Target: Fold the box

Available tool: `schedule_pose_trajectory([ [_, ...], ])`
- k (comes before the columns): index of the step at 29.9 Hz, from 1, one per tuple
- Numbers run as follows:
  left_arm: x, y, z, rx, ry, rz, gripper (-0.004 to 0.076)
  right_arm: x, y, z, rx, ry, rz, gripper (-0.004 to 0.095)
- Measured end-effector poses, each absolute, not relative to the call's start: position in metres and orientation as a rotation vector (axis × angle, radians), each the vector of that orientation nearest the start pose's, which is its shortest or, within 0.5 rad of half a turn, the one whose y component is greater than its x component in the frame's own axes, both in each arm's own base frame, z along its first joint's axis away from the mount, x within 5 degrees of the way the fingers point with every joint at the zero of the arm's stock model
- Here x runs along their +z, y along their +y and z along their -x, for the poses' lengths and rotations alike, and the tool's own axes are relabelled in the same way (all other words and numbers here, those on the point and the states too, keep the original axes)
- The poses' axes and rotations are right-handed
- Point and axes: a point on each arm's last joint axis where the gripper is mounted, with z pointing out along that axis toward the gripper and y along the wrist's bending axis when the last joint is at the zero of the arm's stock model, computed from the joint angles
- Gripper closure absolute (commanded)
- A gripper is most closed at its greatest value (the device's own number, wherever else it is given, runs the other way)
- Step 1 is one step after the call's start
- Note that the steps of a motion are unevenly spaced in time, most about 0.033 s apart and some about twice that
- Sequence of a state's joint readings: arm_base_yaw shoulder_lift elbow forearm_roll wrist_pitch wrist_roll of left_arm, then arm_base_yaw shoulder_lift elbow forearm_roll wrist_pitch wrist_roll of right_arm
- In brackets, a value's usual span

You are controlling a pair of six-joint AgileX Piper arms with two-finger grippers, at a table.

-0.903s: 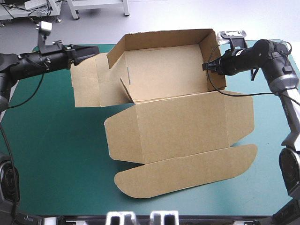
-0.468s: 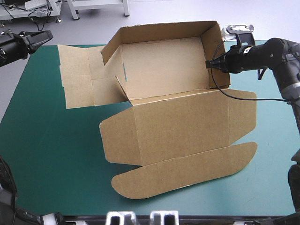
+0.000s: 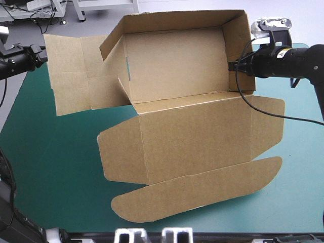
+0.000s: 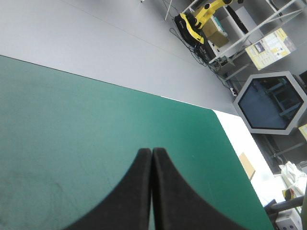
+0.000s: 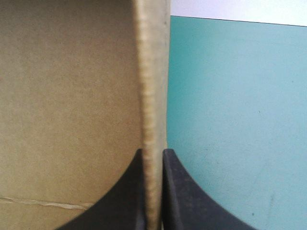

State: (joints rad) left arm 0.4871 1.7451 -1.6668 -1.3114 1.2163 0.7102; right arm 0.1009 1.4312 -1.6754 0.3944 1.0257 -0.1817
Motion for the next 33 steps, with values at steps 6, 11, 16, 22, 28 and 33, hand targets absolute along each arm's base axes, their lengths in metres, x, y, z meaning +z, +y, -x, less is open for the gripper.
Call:
schedule_pose_trajectory([
  [6,0.396,0.065,-0.374,-1.097,1.961,-0.035,0.0732,0.460,0.059,-0.296,0.447,2.174,0.231,0.0921],
  [11,0.396,0.033,-0.378,-1.159,1.976,-0.111,0.0732,0.460,0.059,-0.300,0.446,2.149,0.211,0.0921],
  [16,0.401,0.015,-0.375,-1.181,1.975,-0.164,0.0732,0.455,0.059,-0.306,0.444,2.163,0.207,0.0921],
  [22,0.422,0.008,-0.358,-1.158,1.937,-0.206,0.0732,0.444,0.060,-0.318,0.447,2.192,0.200,0.0921],
  [28,0.436,0.001,-0.346,-1.153,1.911,-0.242,0.0732,0.436,0.063,-0.327,0.468,2.207,0.192,0.0921],
  [33,0.437,-0.010,-0.345,-1.177,1.918,-0.265,0.0732,0.436,0.064,-0.330,0.487,2.187,0.190,0.0921],
])
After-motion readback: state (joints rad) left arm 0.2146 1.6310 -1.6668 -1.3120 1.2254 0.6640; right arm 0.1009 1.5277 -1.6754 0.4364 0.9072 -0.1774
